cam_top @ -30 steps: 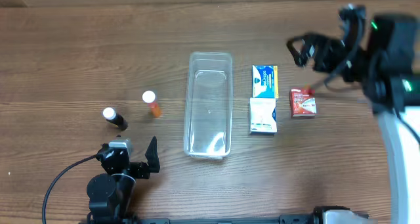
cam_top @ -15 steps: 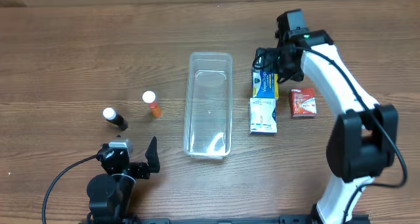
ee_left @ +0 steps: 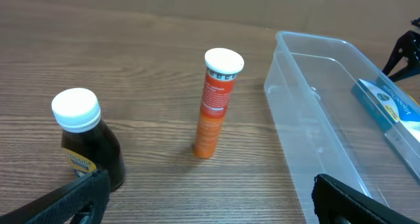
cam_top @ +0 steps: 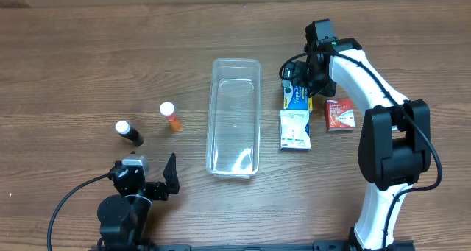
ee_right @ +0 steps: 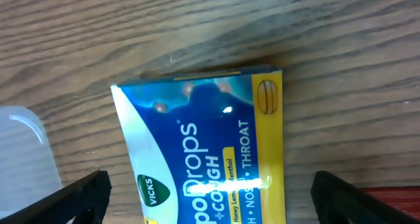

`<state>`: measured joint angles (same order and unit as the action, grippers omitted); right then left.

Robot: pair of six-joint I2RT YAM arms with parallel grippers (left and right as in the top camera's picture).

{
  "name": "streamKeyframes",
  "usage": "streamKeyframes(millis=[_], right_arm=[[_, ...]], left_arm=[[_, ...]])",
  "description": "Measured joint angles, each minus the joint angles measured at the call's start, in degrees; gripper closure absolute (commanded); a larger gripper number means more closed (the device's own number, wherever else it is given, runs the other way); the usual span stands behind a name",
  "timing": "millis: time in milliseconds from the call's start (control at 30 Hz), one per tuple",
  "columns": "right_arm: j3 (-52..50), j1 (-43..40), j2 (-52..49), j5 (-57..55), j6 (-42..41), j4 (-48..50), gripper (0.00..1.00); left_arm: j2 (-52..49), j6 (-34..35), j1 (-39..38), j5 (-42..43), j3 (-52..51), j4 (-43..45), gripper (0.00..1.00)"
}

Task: Pack container
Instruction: 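Reach the right gripper to the blue Vicks box and grasp it, then carry the Vicks box left and lower it into the clear container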

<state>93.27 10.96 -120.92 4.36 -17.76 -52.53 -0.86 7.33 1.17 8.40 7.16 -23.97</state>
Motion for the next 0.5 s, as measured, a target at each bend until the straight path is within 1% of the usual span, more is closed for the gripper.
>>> streamKeyframes(millis=[367,433,500], right_arm=[[-1.2,0.7,-3.4,0.7,0.2,1.3,0.0],[-1.3,1.3,-3.4,-0.3,0.2,1.4,0.06],[-1.4,1.9,-3.4,-1.4,0.2,1.4,0.19]], left_arm=[[0.0,0.0,0.0,0.0,0.0,0.0,0.0],[0.0,0.0,0.0,0.0,0.0,0.0,0.0],[0.0,0.0,0.0,0.0,0.0,0.0,0.0]])
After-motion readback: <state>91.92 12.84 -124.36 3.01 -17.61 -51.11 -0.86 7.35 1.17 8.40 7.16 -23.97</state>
